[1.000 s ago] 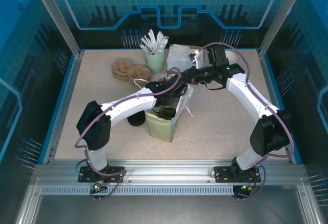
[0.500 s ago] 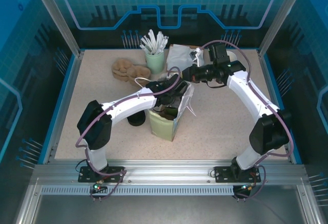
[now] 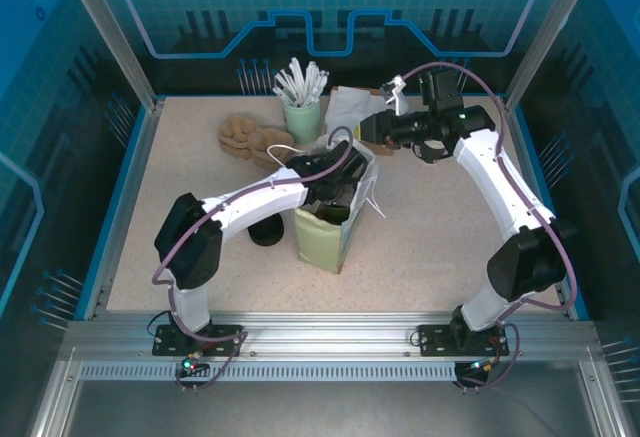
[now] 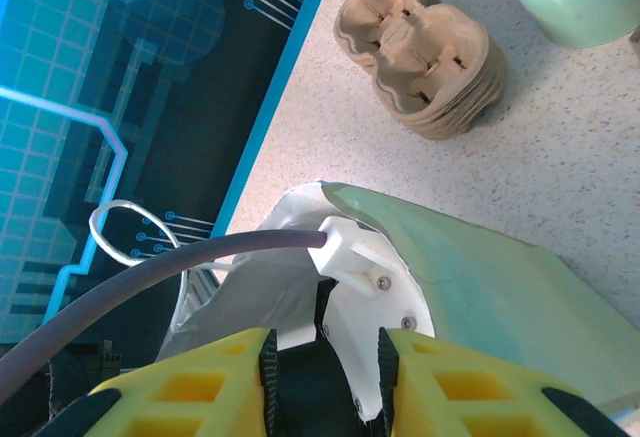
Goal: Pack the takeout coffee
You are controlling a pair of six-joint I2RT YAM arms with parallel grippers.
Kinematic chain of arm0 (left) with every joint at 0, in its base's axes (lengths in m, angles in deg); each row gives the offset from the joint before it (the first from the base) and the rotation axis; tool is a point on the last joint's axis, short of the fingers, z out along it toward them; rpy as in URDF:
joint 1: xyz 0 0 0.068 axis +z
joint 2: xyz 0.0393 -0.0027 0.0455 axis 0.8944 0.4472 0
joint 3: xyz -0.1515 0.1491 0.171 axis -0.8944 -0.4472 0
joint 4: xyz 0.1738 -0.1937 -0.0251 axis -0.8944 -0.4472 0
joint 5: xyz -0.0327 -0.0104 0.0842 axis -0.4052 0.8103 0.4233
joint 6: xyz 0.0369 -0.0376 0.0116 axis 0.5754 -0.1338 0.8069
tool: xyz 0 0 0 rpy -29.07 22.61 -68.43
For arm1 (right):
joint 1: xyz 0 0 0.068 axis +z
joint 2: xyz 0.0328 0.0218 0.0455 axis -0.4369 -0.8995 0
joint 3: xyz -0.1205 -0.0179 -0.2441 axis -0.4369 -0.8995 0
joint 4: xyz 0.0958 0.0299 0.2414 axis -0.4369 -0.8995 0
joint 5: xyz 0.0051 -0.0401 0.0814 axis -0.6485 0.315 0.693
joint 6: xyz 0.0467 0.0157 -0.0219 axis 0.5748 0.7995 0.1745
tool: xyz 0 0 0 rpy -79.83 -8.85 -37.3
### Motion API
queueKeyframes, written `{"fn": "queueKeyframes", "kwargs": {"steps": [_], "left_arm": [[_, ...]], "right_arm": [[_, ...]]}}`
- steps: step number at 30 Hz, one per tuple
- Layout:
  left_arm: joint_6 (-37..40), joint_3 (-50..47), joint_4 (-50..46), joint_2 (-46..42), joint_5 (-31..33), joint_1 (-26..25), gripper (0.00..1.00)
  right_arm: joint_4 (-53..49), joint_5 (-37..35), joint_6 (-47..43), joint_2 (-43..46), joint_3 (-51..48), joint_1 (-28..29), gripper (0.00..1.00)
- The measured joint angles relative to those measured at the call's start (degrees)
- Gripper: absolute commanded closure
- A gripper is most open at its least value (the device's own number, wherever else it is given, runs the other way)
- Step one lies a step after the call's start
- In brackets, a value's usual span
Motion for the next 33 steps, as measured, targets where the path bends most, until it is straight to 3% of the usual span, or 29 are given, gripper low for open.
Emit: {"fn": "queueKeyframes", "kwargs": {"steps": [11, 17, 28, 33], "left_arm": [[0.9, 5.1, -3.4, 3.3, -1.5, 0.4, 0.53], [0.9, 5.5, -3.8, 3.6, -1.8, 0.4, 0.53], [0.8, 5.5, -3.4, 3.8, -1.9, 0.4, 0.53], [-0.1, 5.4, -3.2, 3.7, -2.1, 0.7, 0.53]], "right_arm": [[-8.6, -6.9, 1.8, 5.2, -1.3, -6.3, 0.68], [-14.6, -7.3, 4.9, 5.8, -1.3, -6.3, 0.67], [-17.3, -9.2, 11.8, 8.0, -3.9, 0.4, 0.56], [-20.2, -14.0, 13.5, 7.5, -3.4, 3.1, 0.53]]}}
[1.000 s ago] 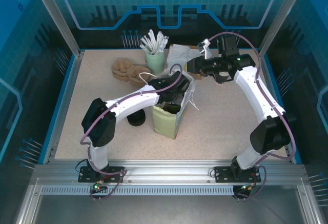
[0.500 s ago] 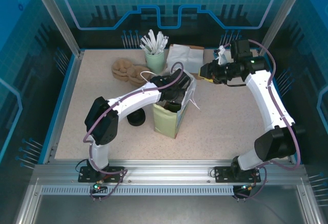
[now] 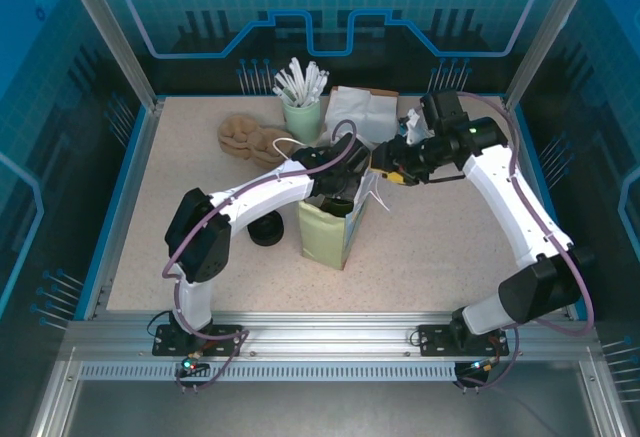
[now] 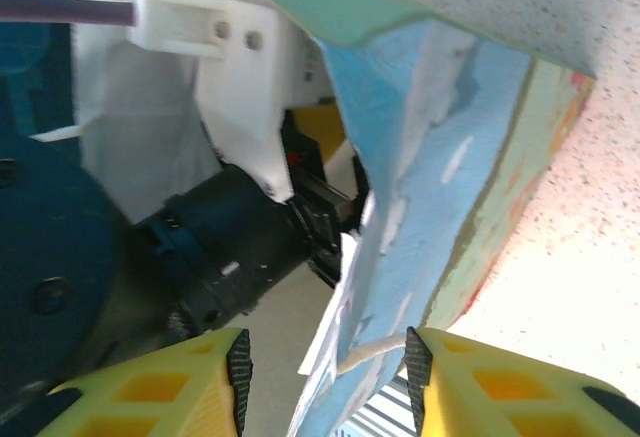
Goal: Pack the takeout coffee
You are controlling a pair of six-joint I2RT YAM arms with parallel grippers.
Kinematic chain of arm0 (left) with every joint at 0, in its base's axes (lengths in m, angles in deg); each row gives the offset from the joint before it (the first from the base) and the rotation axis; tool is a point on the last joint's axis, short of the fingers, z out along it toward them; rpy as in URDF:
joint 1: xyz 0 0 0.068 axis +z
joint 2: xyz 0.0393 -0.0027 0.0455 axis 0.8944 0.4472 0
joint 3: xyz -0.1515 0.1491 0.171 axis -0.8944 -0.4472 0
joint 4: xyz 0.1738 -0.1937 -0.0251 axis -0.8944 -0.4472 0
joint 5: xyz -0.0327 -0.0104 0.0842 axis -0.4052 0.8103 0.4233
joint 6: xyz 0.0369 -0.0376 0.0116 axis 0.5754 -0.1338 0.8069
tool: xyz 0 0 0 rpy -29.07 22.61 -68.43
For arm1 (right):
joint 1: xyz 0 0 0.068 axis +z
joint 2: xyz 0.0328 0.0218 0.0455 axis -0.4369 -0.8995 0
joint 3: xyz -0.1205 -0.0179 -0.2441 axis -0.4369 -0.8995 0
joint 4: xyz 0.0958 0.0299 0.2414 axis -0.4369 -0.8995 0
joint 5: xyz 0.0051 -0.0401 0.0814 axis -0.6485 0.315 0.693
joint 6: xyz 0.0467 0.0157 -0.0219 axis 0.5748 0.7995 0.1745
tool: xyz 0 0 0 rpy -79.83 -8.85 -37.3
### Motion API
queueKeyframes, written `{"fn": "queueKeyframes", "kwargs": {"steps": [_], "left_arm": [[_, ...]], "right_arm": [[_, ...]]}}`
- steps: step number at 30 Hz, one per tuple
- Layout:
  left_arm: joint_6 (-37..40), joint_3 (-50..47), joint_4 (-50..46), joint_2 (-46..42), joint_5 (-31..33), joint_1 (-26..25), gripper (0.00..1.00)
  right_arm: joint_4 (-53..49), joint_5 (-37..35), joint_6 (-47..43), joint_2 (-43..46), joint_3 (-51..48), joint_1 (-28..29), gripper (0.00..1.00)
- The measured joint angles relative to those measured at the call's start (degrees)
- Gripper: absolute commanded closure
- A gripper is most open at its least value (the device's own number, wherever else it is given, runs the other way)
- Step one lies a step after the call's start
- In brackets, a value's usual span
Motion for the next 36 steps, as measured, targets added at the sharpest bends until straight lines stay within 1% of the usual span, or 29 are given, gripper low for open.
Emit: {"fn": "queueKeyframes", "kwargs": {"steps": [5, 7, 8, 10, 12, 13, 14, 15, 18, 23, 27, 34, 36], "left_arm": [[-0.6, 0.0, 0.0, 0.0, 0.0, 0.0, 0.53], [-0.6, 0.0, 0.0, 0.0, 0.0, 0.0, 0.52], [-0.6, 0.0, 0.0, 0.0, 0.0, 0.0, 0.52], [-0.6, 0.2, -0.1, 0.0, 0.0, 0.0, 0.51], [-0.6, 0.3, -0.2, 0.0, 0.0, 0.0, 0.49], [-0.6, 0.3, -0.3, 0.0, 0.0, 0.0, 0.48], [-0.6, 0.4, -0.5, 0.1, 0.0, 0.0, 0.48], [-0.6, 0.7, -0.7, 0.2, 0.0, 0.0, 0.46], [-0.9, 1.7, -1.2, 0.8, -0.2, 0.0, 0.4], [-1.9, 4.6, -3.2, 2.3, -0.7, 0.0, 0.28], [-2.2, 6.6, -5.6, 3.2, -1.2, 0.0, 0.13], [-2.5, 9.2, -9.9, 3.9, -2.1, 0.0, 0.03], [-2.6, 10.7, -11.6, 4.3, -2.4, -0.1, 0.01]], "right_arm": [[-3.5, -4.9, 1.4, -2.6, 2.7, 2.5, 0.54], [-4.0, -6.4, 2.0, -3.0, 2.9, 3.5, 0.58], [-4.2, -6.7, 2.3, -3.1, 2.9, 3.8, 0.62], [-4.5, -7.1, 2.8, -3.3, 3.0, 4.3, 0.79], [-4.6, -7.5, 3.0, -3.5, 3.0, 4.5, 0.9], [-4.9, -7.9, 3.2, -3.6, 3.1, 4.5, 0.94], [-5.3, -8.1, 3.4, -3.7, 3.5, 4.5, 0.96], [-5.9, -8.4, 3.3, -3.8, 4.0, 4.5, 0.97], [-8.3, -10.0, 2.7, -4.9, 6.8, 4.9, 1.0], [-12.1, -13.2, 1.6, -7.6, 11.7, 6.9, 1.0], [-14.4, -15.4, 1.3, -8.6, 14.0, 7.8, 1.0], [-16.3, -17.4, 1.4, -8.9, 15.2, 8.3, 1.0], [-16.6, -18.0, 1.4, -8.9, 15.4, 8.3, 1.0]]}}
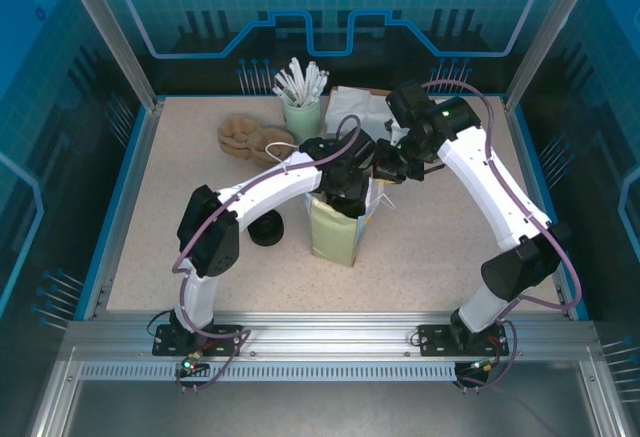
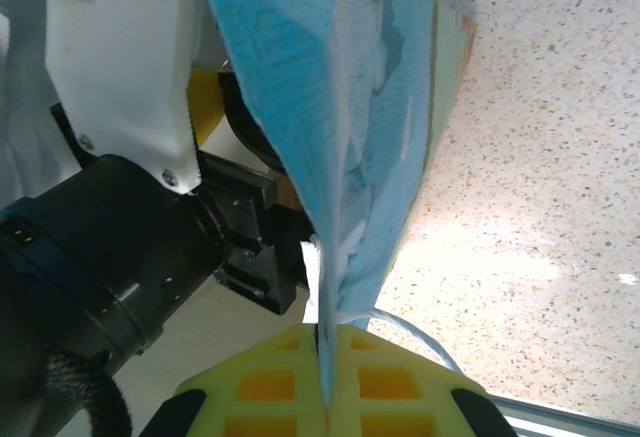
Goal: Pack the takeout coffee
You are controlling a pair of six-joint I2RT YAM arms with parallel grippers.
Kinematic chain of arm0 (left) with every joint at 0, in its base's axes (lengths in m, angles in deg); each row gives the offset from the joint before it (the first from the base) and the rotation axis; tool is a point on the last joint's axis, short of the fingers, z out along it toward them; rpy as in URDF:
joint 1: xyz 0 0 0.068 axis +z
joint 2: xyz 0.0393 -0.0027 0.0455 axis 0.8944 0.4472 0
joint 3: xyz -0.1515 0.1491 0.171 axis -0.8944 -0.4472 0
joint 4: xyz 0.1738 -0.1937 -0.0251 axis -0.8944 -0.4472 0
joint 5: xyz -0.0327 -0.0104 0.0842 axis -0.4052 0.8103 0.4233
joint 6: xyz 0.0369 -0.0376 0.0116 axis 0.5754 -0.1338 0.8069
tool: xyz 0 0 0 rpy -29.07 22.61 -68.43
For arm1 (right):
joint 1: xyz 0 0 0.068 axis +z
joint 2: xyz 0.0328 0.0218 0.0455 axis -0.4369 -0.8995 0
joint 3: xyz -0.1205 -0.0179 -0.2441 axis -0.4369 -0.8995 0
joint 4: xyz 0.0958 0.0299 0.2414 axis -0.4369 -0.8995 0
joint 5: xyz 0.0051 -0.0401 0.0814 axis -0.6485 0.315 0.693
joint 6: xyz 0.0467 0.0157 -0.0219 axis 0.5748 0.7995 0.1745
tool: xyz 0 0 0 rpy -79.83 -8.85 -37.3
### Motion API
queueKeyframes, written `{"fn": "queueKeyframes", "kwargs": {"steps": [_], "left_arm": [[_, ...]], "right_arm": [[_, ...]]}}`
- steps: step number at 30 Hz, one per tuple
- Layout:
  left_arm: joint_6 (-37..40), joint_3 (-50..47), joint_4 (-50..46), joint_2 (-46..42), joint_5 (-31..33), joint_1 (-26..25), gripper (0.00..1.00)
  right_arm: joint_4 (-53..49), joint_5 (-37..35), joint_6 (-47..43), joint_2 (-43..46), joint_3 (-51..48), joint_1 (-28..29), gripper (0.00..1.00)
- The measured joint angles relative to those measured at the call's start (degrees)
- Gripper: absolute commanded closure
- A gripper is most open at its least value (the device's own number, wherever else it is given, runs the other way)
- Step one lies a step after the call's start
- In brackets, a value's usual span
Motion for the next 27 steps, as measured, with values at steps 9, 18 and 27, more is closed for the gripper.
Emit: {"fn": "queueKeyframes", "kwargs": {"steps": [9, 18, 27], "left_arm": [[-1.5, 4.6, -6.0, 0.5, -0.6, 0.0, 0.01], [-3.5, 8.0, -9.4, 0.5, -0.6, 0.0, 0.01], [-5.9, 8.6, -10.1, 0.5, -1.9, 0.0, 0.02]], "right_arm": [[-0.7, -1.9, 0.3, 0.0, 0.4, 0.0, 1.0], [-1.3, -2.0, 0.2, 0.0, 1.7, 0.0, 1.0], [-1.8, -2.1, 0.2, -1.1, 3.8, 0.0, 1.0]]}}
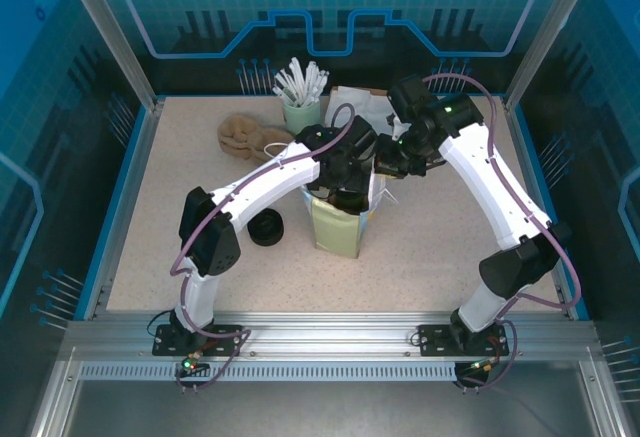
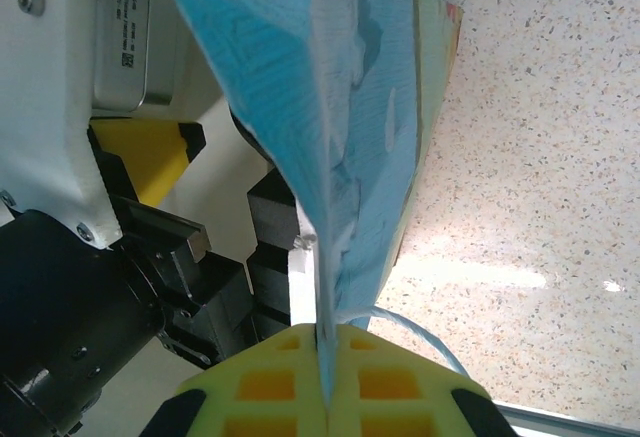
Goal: Pack the takeout coffee
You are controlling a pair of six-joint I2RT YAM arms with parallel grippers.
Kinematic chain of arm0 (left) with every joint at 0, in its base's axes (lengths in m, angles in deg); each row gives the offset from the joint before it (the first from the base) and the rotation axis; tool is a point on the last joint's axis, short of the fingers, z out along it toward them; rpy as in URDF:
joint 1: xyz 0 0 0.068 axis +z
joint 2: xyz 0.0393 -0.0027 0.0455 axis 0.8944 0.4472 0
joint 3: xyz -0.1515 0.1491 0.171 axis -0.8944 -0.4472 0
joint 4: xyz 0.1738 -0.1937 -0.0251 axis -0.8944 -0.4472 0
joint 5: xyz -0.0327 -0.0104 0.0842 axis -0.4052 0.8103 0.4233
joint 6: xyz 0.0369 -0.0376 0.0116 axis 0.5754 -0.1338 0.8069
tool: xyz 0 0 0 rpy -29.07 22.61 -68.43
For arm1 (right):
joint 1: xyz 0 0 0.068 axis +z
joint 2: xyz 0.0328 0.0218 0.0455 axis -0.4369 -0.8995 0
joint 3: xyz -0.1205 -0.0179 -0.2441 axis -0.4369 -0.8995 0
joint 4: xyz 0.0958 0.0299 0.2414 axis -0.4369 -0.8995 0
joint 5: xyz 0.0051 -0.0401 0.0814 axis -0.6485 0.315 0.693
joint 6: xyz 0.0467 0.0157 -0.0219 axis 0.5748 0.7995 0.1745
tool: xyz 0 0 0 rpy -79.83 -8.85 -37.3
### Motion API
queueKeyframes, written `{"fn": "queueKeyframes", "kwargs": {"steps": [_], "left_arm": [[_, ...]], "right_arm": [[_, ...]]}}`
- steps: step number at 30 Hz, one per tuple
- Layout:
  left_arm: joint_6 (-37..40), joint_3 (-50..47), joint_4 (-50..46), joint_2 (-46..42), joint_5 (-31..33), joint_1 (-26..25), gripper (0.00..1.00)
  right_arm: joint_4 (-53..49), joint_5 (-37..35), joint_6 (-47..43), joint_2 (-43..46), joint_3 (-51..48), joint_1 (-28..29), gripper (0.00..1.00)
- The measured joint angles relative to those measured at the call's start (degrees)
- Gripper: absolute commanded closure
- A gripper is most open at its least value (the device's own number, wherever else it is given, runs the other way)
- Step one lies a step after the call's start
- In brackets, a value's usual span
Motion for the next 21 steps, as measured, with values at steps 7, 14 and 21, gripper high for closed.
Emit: {"fn": "queueKeyframes", "kwargs": {"steps": [7, 14, 21], "left_arm": [[-0.8, 0.0, -0.2, -0.5, -0.2, 0.0, 0.01], [-1.4, 0.0, 0.0, -3.1, -0.2, 0.0, 0.02], [-2.6, 1.4, 0.2, -5.2, -0.7, 0.0, 0.02]], "right_arm": [[-1.0, 0.0, -0.1, 0.0, 0.4, -0.3, 1.0], [-1.4, 0.0, -0.3, 0.0, 0.4, -1.0, 1.0], [-1.8, 0.0, -0.5, 0.0, 0.4, -1.4, 1.0]]}}
